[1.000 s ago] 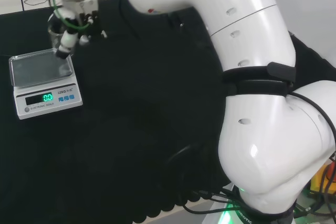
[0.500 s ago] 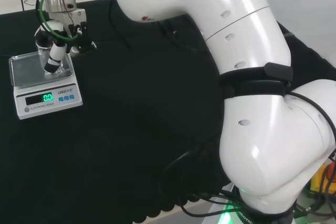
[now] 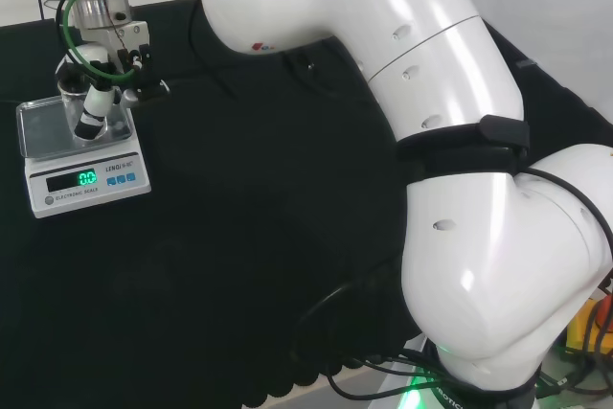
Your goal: Put the beaker on the electronic balance.
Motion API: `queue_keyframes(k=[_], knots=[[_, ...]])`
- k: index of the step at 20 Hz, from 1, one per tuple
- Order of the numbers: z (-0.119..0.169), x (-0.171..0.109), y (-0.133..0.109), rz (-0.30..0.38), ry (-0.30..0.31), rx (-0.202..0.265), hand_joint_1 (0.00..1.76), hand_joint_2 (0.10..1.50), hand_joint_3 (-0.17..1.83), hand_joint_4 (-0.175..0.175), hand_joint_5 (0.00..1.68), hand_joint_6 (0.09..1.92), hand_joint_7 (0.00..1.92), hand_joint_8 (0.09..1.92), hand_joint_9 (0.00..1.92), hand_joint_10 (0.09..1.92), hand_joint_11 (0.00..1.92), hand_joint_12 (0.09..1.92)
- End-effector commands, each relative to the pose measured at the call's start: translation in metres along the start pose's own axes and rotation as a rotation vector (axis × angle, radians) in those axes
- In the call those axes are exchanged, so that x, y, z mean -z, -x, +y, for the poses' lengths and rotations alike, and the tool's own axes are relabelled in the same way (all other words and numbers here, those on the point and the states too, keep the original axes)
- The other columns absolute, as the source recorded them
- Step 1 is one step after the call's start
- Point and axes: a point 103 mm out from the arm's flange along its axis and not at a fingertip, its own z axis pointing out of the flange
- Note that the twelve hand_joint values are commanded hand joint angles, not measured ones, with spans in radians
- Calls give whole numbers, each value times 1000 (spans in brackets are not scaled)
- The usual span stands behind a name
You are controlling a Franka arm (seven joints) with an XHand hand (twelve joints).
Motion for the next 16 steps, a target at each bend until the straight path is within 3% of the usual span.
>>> queue_keyframes(k=[1,4,7,10,14,16], knots=[[-3,-5,4,16,-38,9,1131,484,962,-13,259,865,534,1145,852,944,874,1192],[-7,0,8,41,-14,3,984,471,798,15,169,402,354,1002,658,894,524,1354],[-11,8,10,71,37,4,841,519,567,34,118,168,151,883,447,896,213,1496],[-19,17,15,99,125,4,788,557,444,46,81,87,43,824,325,910,66,1554],[-34,16,27,160,291,-7,769,578,388,58,26,87,2,774,255,918,4,1550],[-40,16,34,180,330,-16,766,582,381,60,17,87,4,771,248,919,0,1544]])
